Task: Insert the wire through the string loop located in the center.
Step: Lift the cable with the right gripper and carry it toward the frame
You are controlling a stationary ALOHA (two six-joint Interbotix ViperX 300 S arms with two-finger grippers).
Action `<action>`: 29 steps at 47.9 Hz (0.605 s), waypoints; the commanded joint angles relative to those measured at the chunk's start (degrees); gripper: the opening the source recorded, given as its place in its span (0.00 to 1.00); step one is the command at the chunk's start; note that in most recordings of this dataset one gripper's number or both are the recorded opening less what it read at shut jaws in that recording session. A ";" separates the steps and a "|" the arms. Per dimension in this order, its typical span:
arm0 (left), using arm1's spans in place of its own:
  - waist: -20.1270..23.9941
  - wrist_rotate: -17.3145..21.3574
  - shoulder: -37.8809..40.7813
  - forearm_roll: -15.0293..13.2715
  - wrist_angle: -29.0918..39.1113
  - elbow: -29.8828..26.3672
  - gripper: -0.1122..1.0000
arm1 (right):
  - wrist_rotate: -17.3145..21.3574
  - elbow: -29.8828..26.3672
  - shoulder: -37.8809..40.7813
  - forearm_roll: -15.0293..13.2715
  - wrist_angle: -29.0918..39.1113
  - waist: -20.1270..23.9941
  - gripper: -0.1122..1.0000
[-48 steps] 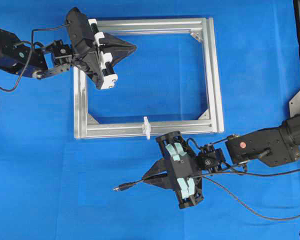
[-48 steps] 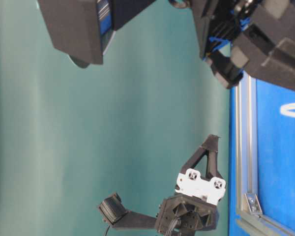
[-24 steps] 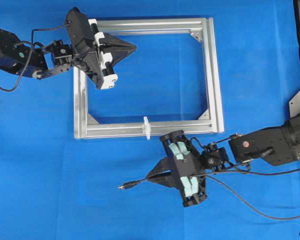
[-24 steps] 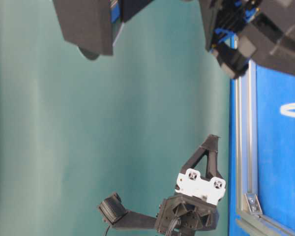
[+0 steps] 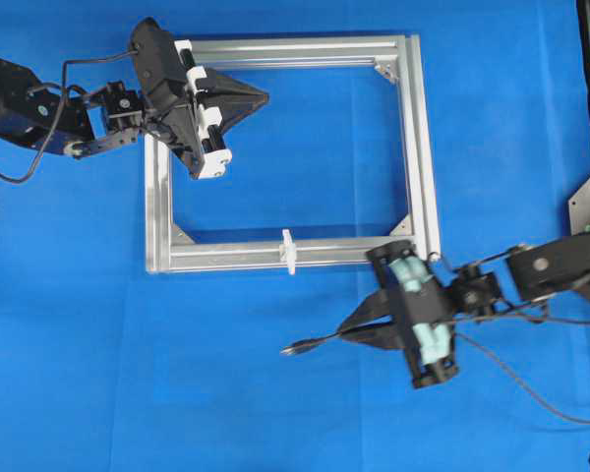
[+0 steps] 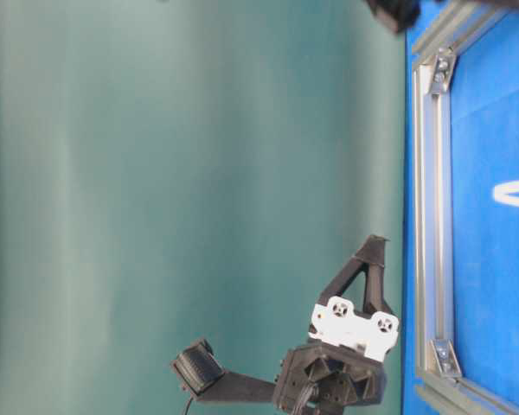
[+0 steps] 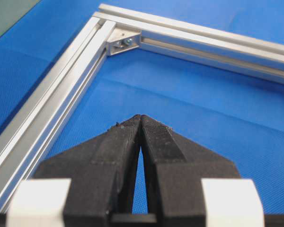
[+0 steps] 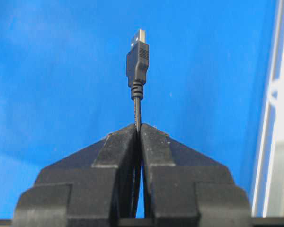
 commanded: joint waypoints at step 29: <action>-0.62 -0.09 -1.76 0.09 -0.70 -1.05 0.10 | 0.00 5.54 -5.89 1.49 -2.37 -5.01 0.08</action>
